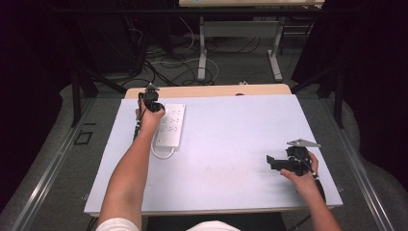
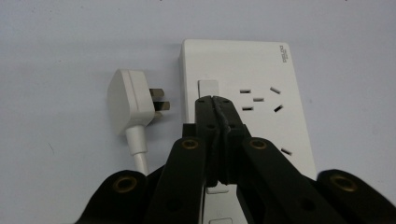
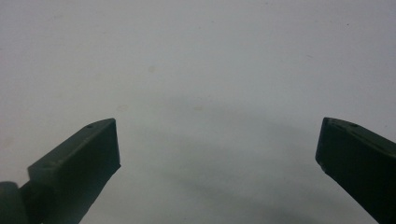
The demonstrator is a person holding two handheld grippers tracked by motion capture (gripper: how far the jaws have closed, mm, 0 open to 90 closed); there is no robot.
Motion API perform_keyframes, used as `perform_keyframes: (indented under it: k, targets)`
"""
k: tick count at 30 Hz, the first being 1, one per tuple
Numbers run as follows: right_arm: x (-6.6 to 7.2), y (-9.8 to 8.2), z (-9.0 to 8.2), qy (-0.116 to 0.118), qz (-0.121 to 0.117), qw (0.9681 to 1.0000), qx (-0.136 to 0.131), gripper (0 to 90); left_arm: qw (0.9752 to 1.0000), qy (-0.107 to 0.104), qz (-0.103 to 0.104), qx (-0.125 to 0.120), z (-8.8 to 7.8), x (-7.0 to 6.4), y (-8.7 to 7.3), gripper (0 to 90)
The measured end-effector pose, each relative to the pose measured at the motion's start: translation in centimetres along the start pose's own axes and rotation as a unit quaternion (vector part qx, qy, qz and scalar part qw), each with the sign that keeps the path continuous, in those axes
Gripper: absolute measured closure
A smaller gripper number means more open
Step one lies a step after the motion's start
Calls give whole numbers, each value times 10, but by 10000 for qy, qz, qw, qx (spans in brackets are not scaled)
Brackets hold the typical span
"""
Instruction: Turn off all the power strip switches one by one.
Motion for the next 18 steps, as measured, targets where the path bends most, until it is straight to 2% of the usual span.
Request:
perform_keyframes:
  k: [1, 3, 4, 5, 7, 8, 10, 18]
  targets:
    - [0, 0, 0, -7, 3, 10000, 2, 0, 10000, 20, 32, -11, -1, 0, 1, 900]
    - [0, 0, 0, -2, 1, 10000, 6, 0, 9998, 32, 68, -187, -1, 0, 3, 900]
    - [0, 0, 0, 5, -1, 10000, 5, 0, 9999, -41, 92, -123, -4, 0, 3, 900]
    - [0, 0, 0, 2, -2, 10000, -1, 0, 9997, -42, 108, -208, -4, -1, 5, 900]
    - [1, 0, 0, 3, -7, 10000, -1, 0, 9997, -41, 167, -161, -5, 0, 6, 900]
    - [1, 0, 0, 5, -12, 10000, -2, 0, 9995, -14, 190, -248, -4, 0, 7, 900]
    - [0, 0, 1, -2, -11, 10000, 0, 0, 9995, -41, 207, -233, -5, -1, 9, 900]
    - [-2, 1, -1, -38, 34, 10000, -19, 0, 9994, -72, 251, -223, 3, -5, 20, 900]
Point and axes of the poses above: each handheld gripper's, and its own axes: z roughly forward along the jaws, y roughly out of its top, x roughly to its left, the point moved 6 cm from there along z, roughly forward along the jaws, and after that the axes turned 8 degrees about -y, right-handed, at the moved point
